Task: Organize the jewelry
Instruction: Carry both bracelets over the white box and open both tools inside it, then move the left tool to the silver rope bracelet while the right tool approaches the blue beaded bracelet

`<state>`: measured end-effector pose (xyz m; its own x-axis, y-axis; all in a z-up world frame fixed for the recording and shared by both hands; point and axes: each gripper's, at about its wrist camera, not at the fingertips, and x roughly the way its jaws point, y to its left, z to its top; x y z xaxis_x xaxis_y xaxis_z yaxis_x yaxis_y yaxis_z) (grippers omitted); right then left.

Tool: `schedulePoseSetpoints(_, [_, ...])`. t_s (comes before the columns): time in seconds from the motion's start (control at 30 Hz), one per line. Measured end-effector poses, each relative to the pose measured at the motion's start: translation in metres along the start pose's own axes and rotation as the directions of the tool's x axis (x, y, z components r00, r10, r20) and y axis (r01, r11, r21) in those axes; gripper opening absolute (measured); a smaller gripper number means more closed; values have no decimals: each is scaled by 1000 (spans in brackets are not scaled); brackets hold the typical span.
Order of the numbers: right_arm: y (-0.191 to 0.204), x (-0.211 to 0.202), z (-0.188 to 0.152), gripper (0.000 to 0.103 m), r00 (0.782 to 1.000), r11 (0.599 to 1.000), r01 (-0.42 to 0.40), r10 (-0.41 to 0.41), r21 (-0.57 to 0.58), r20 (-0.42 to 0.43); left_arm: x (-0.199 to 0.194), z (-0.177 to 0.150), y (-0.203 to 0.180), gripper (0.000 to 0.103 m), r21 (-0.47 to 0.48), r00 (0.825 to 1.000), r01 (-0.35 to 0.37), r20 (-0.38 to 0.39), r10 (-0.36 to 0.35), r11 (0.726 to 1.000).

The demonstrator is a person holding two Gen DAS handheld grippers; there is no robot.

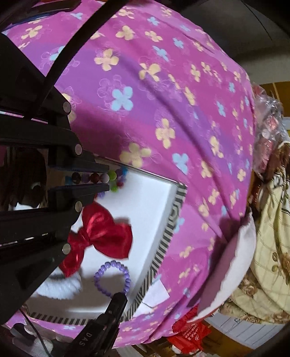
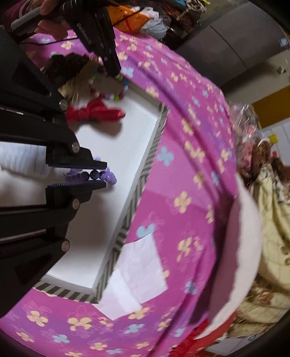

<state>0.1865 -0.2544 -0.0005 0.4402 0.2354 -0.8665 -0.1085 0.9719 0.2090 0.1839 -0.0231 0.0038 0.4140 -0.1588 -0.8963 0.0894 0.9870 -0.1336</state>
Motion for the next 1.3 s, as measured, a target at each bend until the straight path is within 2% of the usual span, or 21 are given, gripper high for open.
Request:
schedulePoseSetpoints(0.3, [-8, 23, -6, 10, 1000, 998, -16, 17, 65, -12, 5, -4, -1, 16, 6, 1000, -25, 7, 25, 1000])
schedulePoseSetpoints(0.4, [-8, 23, -7, 20, 1000, 997, -20, 21, 73, -21, 2, -5, 0, 17, 4, 1000, -16, 18, 16, 1000])
schedulePoseSetpoints(0.43, [-8, 22, -8, 23, 1000, 997, -15, 17, 73, -18, 1, -6, 0, 18, 6, 1000, -18, 21, 18, 1000])
schedulePoseSetpoints(0.5, [-9, 18, -11, 24, 1000, 997, -16, 18, 78, -16, -2, -8, -1, 26, 9, 1000, -18, 25, 18, 1000])
schedulePoseSetpoints(0.6, [-11, 12, -15, 26, 1000, 996, -19, 20, 86, -15, -5, -11, -2, 30, 19, 1000, -17, 23, 17, 1000])
schedulePoseSetpoints(0.73, [-12, -1, -20, 28, 1000, 996, -21, 21, 88, 0, -13, -19, -6, 33, 33, 999, -26, 29, 25, 999])
schedulePoseSetpoints(0.87, [-12, -19, -28, 36, 1000, 995, -28, 26, 95, 16, -26, -28, -10, 35, 47, 998, -32, 47, 30, 998])
schedulePoseSetpoints(0.97, [-8, -35, -38, 37, 999, 996, -31, 30, 83, 24, -37, -37, -12, 35, 60, 998, -32, 58, 28, 998])
schedulePoseSetpoints(1.3, [12, -99, -95, 42, 997, 999, -29, 27, 19, 71, -78, -79, -24, 35, 86, 996, -2, 86, -5, 996])
